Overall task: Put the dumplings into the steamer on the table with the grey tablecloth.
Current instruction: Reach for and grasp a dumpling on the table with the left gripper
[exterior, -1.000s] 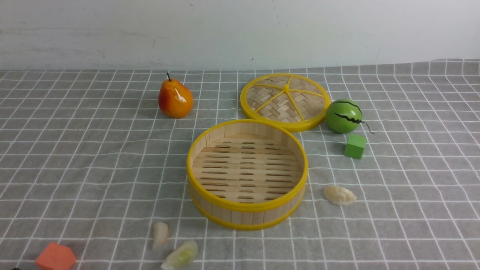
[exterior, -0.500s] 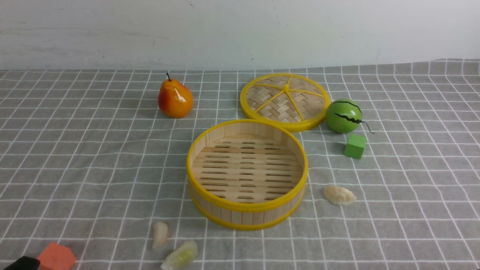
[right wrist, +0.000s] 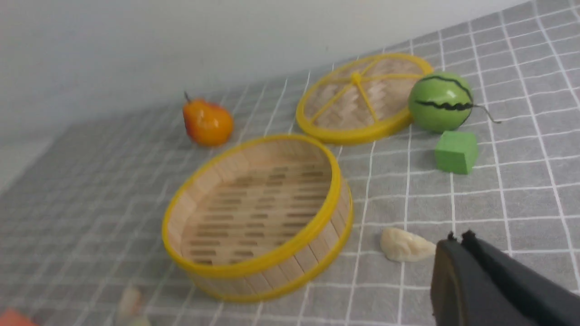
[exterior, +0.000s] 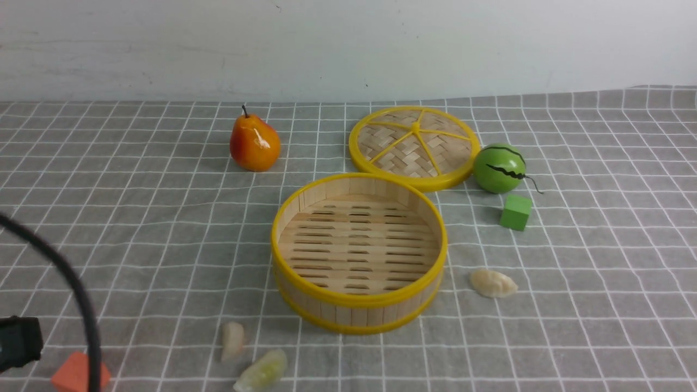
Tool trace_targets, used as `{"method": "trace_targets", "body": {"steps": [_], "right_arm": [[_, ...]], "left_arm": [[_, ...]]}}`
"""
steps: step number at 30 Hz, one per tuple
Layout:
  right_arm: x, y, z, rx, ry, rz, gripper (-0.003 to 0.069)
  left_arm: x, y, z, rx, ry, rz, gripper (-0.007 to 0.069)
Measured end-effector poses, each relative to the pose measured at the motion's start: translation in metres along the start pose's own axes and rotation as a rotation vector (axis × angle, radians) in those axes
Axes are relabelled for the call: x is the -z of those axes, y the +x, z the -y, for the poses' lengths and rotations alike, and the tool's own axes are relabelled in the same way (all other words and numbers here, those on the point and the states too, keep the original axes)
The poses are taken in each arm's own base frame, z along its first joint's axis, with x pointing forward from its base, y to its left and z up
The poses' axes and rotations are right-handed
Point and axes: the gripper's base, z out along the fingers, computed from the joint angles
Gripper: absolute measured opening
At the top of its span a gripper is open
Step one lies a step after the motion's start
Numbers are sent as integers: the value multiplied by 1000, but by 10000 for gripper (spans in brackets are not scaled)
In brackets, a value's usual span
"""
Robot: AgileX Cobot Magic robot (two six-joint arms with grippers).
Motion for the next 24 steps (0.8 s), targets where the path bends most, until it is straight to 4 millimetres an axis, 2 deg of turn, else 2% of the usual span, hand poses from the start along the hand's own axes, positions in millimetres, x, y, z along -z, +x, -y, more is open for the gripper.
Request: {"method": "trace_targets", "body": {"steps": [3, 6, 10, 13, 17, 19, 20, 22, 23, 24], "right_arm": [[-23, -19, -7, 97, -88, -212, -20], [-42, -23, -19, 193, -186, -402, -18], [-63, -8, -32, 322, -236, -638, -14], [-75, 10, -35, 406, -182, -803, -13], [-81, 19, -35, 456, -83, -879, -11], [-82, 20, -34, 463, -50, -879, -10], [-82, 19, -34, 465, -36, -873, -8], [-83, 18, -33, 466, -30, -866, -7], [-83, 18, -33, 465, -29, -860, -6], [-83, 18, -34, 463, -29, -858, -5]], "left_arm": [[-10, -26, 3, -114, -83, -166, -14], [-29, -39, 12, -188, -97, -295, -14], [-64, -45, 26, -261, -124, -418, -14], [-104, -42, 37, -315, -165, -516, 8], [-145, -35, 45, -330, -187, -556, 113], [-166, -31, 47, -314, -189, -560, 206], [-181, -28, 47, -303, -189, -560, 281], [-193, -26, 46, -297, -190, -556, 346], [-206, -23, 45, -292, -195, -564, 416], [-211, -22, 44, -290, -197, -566, 443]]}}
